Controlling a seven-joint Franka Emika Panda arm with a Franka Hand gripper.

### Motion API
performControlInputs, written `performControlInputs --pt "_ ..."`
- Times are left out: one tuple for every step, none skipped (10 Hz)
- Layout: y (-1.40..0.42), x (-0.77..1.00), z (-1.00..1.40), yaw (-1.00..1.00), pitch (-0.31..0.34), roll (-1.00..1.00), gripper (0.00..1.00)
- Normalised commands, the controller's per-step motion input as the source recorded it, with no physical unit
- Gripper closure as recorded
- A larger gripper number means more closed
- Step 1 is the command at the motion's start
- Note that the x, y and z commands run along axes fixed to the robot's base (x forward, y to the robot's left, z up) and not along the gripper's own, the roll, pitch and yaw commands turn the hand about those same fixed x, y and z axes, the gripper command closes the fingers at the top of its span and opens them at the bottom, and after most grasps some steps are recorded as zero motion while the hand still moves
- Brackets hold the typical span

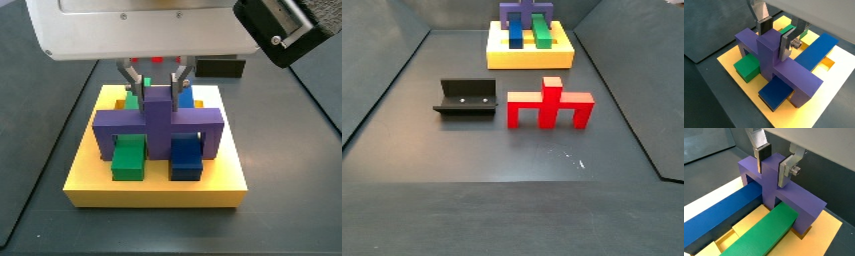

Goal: Pick up the purple object. Move up. Place the purple object on the fixture. Regrasp the purple object. Move to above the board. Insert the purple object.
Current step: Insert the purple object.

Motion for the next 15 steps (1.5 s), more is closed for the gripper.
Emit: performControlInputs --pt "0.00 0.35 -0.36 -0.03 0.000 0.08 1.00" --pt "0.00 0.18 -0.36 -0.01 0.009 0.09 1.00" --pt "0.04 -0.05 -0.22 -0.03 0.000 0.02 1.00" --pt "0.00 -0.13 -0.14 -0.03 0.000 0.00 1.00" --pt "0.00 -0.13 -0.12 -0.01 0.000 0.00 1.00" --pt "0.00 -0.14 -0.12 0.00 0.000 0.03 1.00" --pt "0.00 -0.24 -0.10 0.00 0.000 0.05 1.00" --pt "0.00 -0.26 -0.07 0.00 0.000 0.06 1.00" --pt "0.00 -0.23 -0.03 0.00 0.000 0.05 1.00" --pt "-0.18 0.00 0.00 0.11 0.001 0.14 1.00" --pt "-0.24 0.11 0.00 0.15 0.070 0.37 1.00" --pt "-0.19 0.10 0.00 0.13 0.100 0.50 1.00" --pt "-0.08 0.07 -0.03 0.12 0.074 0.50 1.00" --pt "-0.03 0.08 -0.09 0.08 0.066 0.50 1.00" --pt "-0.01 0.08 -0.05 0.07 0.083 0.50 1.00"
